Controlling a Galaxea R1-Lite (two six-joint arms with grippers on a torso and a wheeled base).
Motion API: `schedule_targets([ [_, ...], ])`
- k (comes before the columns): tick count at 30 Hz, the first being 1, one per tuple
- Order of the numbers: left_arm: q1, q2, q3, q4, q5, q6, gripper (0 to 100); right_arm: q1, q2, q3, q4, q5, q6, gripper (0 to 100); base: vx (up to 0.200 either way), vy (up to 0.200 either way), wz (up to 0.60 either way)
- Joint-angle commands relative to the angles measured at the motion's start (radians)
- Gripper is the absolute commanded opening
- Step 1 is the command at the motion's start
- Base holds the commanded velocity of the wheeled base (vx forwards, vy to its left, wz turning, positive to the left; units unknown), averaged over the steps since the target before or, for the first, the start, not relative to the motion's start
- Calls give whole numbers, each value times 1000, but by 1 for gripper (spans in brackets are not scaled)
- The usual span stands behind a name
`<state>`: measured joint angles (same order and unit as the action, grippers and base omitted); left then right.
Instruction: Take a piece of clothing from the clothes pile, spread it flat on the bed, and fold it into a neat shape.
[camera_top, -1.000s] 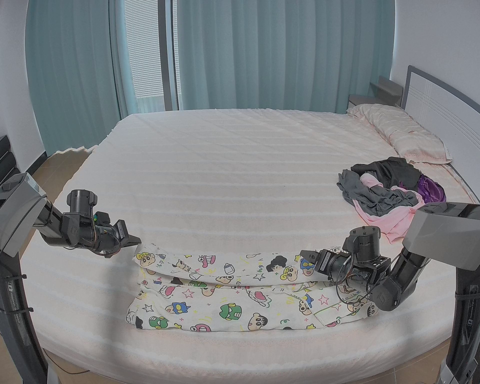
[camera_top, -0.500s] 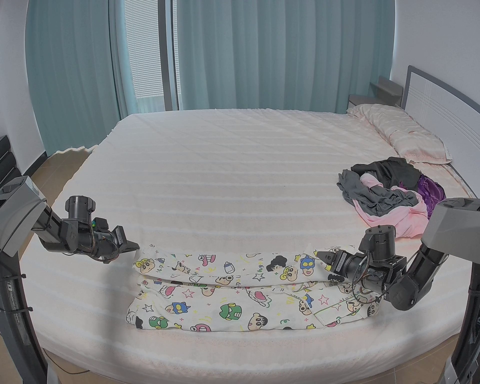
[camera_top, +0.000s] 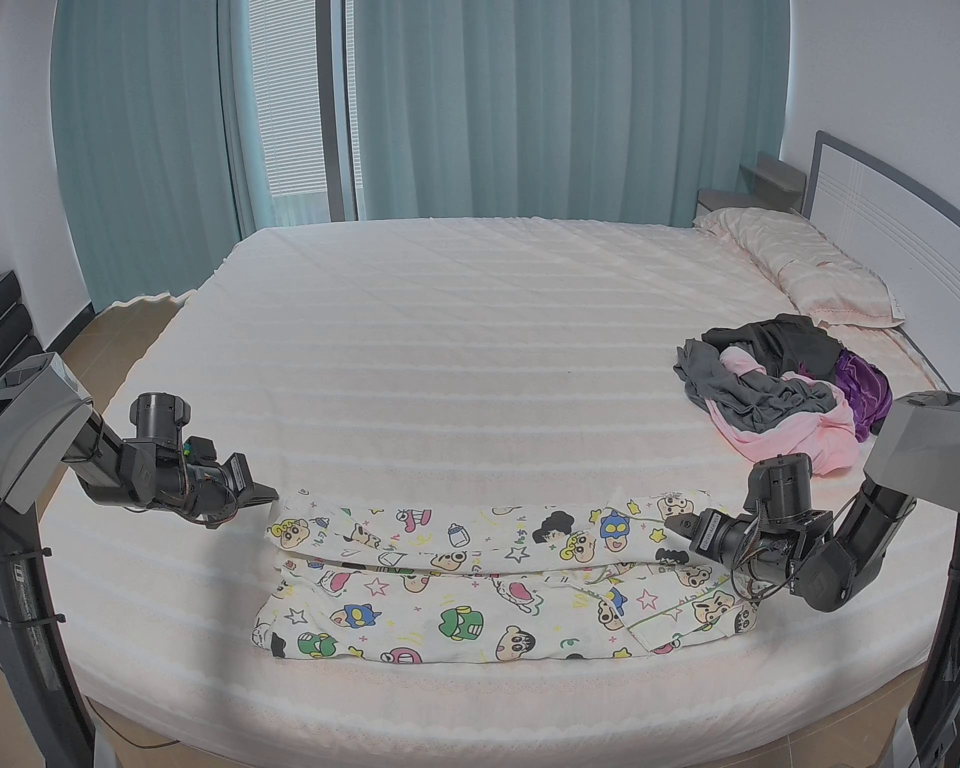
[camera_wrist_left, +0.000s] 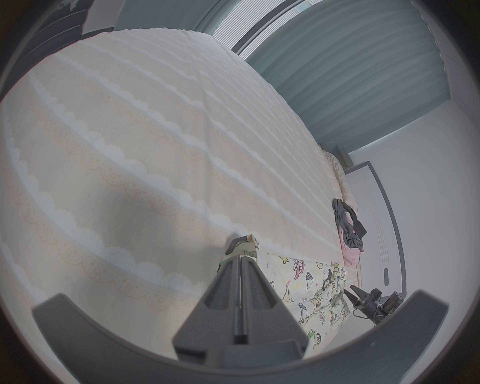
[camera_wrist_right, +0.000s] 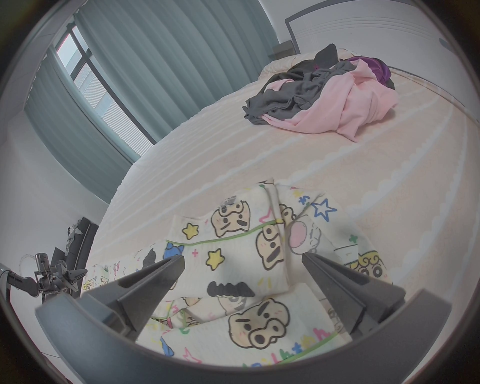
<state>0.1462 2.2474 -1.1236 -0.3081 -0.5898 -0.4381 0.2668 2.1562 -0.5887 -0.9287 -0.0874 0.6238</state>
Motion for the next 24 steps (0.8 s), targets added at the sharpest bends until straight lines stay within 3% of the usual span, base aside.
schedule_targets([
  [1, 0, -3, 1, 0, 1, -1, 0, 0, 44, -22, 5, 3, -1, 100, 0, 0, 0],
  [3, 0, -3, 1, 0, -1, -1, 0, -1, 74, -43, 5, 3, -3, 100, 0, 0, 0],
  [4, 0, -3, 2, 1, 1, -1, 0, -3, 87, -52, 5, 3, -4, 0, 0, 0, 0],
  [24, -2, 0, 21, -2, 1, 2, 0, -38, 94, -100, -81, 3, -3, 0, 0, 0, 0],
])
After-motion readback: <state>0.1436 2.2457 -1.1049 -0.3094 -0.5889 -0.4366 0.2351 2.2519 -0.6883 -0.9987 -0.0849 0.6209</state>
